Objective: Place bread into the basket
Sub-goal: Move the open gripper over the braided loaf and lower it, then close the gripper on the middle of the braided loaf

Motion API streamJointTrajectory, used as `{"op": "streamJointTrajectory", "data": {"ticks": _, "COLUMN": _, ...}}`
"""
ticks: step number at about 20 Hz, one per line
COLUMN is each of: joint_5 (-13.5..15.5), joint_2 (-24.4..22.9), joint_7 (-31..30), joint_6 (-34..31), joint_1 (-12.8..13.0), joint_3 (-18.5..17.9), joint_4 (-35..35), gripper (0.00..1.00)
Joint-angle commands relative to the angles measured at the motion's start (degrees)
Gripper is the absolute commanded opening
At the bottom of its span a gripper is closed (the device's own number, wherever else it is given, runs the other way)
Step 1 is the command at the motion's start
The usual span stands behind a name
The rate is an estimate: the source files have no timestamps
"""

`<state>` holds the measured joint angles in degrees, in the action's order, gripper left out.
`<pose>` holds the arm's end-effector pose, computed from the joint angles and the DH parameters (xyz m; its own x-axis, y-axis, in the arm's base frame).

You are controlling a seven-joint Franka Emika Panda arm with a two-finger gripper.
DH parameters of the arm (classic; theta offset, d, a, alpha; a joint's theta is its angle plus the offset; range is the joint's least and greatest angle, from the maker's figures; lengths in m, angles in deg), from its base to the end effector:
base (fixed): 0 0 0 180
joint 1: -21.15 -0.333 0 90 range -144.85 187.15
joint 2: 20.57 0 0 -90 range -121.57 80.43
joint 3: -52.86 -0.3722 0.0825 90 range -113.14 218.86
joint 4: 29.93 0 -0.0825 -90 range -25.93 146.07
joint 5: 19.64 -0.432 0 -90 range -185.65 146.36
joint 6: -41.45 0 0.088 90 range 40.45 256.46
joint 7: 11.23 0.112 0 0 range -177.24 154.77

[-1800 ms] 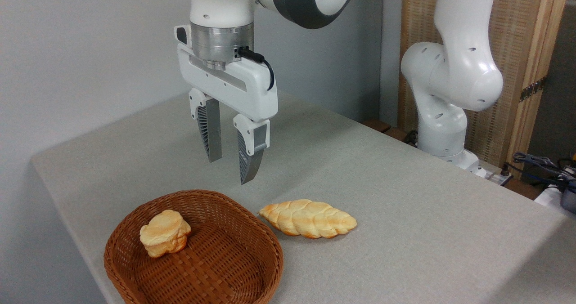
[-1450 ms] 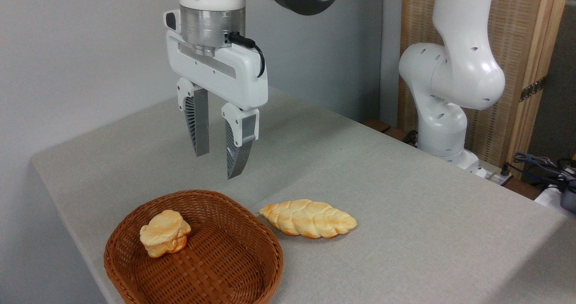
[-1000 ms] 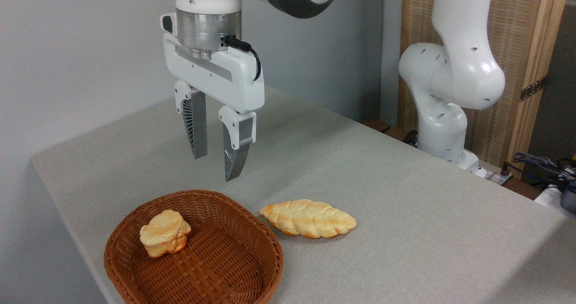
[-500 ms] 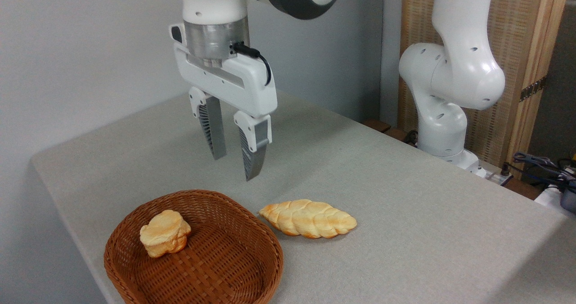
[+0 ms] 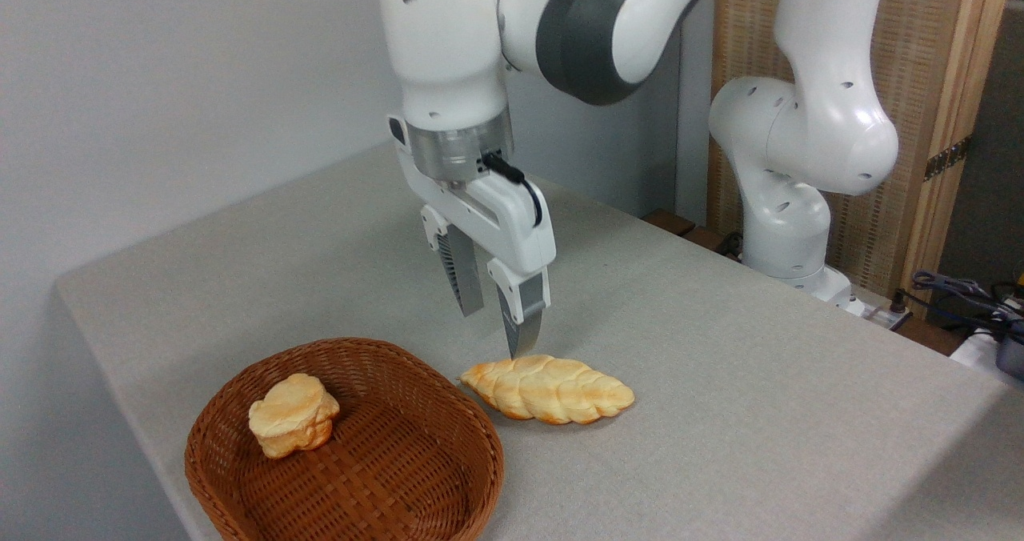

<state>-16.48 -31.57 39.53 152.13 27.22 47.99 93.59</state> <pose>0.5250 -0.0130 0.5099 0.6312 -0.7750 0.0307 -0.7749 -0.6284 0.0684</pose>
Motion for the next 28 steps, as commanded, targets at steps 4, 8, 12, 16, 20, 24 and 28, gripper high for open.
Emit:
{"op": "streamJointTrajectory", "data": {"ticks": 4, "joint_5": -0.7, "joint_2": -1.12, "joint_7": 23.99, "joint_6": 3.85, "joint_1": -0.09, "joint_3": -2.42, "joint_4": 5.23, "gripper": 1.0}}
{"op": "streamJointTrajectory", "data": {"ticks": 8, "joint_5": -0.7, "joint_2": -0.33, "joint_7": 32.63, "joint_6": 5.43, "joint_1": -0.09, "joint_3": -4.8, "joint_4": 5.41, "gripper": 1.0}}
{"op": "streamJointTrajectory", "data": {"ticks": 12, "joint_5": -0.79, "joint_2": 1.42, "joint_7": 34.4, "joint_6": 6.4, "joint_1": -0.09, "joint_3": -4.8, "joint_4": 5.5, "gripper": 1.0}}
{"op": "streamJointTrajectory", "data": {"ticks": 16, "joint_5": -0.79, "joint_2": 2.83, "joint_7": 34.4, "joint_6": 6.66, "joint_1": 0.43, "joint_3": -4.8, "joint_4": 5.68, "gripper": 1.0}}
{"op": "streamJointTrajectory", "data": {"ticks": 20, "joint_5": -0.79, "joint_2": 3.09, "joint_7": 34.4, "joint_6": 6.66, "joint_1": 0.78, "joint_3": -4.45, "joint_4": 5.68, "gripper": 1.0}}
{"op": "streamJointTrajectory", "data": {"ticks": 24, "joint_5": -0.79, "joint_2": 3.36, "joint_7": 34.23, "joint_6": 6.66, "joint_1": 1.84, "joint_3": -4.27, "joint_4": 5.68, "gripper": 1.0}}
{"op": "streamJointTrajectory", "data": {"ticks": 28, "joint_5": -0.71, "joint_2": 3.36, "joint_7": 33.88, "joint_6": 6.31, "joint_1": 1.93, "joint_3": -4.27, "joint_4": 5.68, "gripper": 0.42}}
